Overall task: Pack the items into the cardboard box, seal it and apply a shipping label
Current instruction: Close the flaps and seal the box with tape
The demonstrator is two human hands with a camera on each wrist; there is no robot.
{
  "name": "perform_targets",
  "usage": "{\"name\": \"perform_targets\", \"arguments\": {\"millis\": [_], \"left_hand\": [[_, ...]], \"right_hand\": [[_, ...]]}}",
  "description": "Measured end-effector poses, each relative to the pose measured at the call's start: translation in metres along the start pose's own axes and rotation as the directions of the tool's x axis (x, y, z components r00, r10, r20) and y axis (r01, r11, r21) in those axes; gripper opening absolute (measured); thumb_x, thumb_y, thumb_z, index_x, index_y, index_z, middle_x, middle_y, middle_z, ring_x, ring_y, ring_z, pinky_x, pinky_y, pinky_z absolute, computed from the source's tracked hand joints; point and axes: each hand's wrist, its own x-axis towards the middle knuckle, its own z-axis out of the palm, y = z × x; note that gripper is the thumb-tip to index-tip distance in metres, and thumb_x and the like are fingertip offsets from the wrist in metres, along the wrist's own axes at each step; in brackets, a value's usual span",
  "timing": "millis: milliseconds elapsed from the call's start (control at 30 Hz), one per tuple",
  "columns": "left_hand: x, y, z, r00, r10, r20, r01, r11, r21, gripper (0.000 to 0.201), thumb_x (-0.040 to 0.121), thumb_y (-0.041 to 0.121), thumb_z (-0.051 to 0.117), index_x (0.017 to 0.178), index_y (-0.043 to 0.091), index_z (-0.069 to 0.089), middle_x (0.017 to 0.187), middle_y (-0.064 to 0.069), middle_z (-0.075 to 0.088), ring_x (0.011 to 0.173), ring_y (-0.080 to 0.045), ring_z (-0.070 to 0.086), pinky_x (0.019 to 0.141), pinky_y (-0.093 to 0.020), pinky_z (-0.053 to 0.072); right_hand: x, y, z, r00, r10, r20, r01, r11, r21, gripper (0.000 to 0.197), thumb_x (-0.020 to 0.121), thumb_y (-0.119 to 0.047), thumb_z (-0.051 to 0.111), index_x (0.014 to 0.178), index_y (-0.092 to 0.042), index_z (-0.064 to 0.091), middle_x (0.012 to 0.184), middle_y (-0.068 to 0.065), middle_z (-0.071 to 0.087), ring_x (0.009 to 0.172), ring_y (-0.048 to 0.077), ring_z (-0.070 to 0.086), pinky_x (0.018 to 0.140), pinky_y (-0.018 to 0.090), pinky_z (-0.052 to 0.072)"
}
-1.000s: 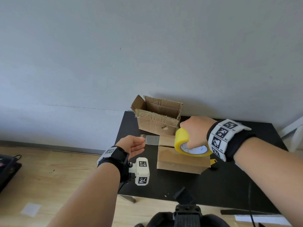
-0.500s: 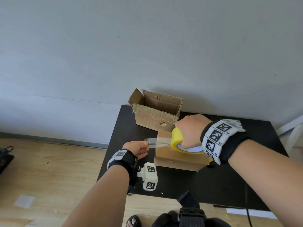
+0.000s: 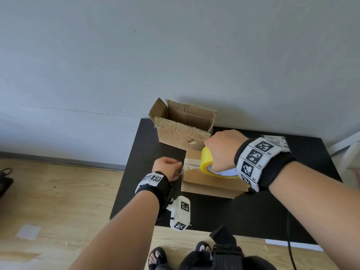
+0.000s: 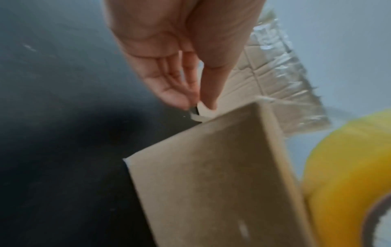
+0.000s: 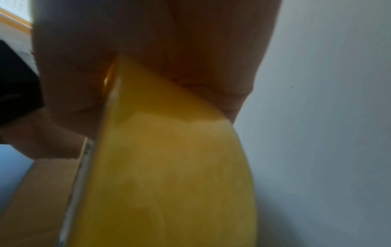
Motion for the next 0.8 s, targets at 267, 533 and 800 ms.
{"name": "perform_targets", "arguments": {"millis": [267, 533, 800], "left_hand": [[-0.024, 0.057, 0.004, 0.899, 0.27, 0.345, -0.346, 0.92, 0.182, 0.028, 0.081, -0.007, 0.057, 0.081, 0.017, 0.071, 0.072, -0.003, 0.063, 0.047, -0.009, 0.048, 0.046, -0.02, 0.042], [-0.03, 0.087, 0.01, 0.815, 0.037, 0.579, -0.399, 0.76, 0.512, 0.014, 0.082, -0.002, 0.062, 0.087, 0.012, 0.063, 0.077, -0.011, 0.061, 0.049, -0.011, 0.047, 0.045, -0.021, 0.038], [-0.018, 0.081, 0.0, 0.764, -0.059, 0.642, -0.263, 0.88, 0.395, 0.02, 0.09, -0.001, 0.059, 0.076, 0.013, 0.059, 0.065, 0.001, 0.067, 0.05, -0.004, 0.056, 0.052, -0.016, 0.043]], "right_hand": [[-0.005, 0.0, 0.0, 1.0, 0.003, -0.019, -0.002, 0.999, 0.034, 0.039, 0.074, -0.051, 0.064, 0.097, -0.019, 0.06, 0.087, -0.001, 0.062, 0.076, 0.021, 0.059, 0.06, 0.03, 0.045], [-0.008, 0.003, 0.002, 0.997, 0.003, -0.076, 0.006, 0.993, 0.116, 0.048, 0.072, -0.05, 0.068, 0.104, -0.019, 0.051, 0.081, -0.004, 0.053, 0.075, 0.019, 0.055, 0.059, 0.031, 0.043], [-0.014, 0.018, 0.007, 0.997, 0.025, -0.066, 0.006, 0.899, 0.439, 0.062, 0.061, -0.053, 0.078, 0.103, -0.027, 0.041, 0.09, -0.007, 0.056, 0.078, 0.014, 0.055, 0.06, 0.031, 0.045]]}}
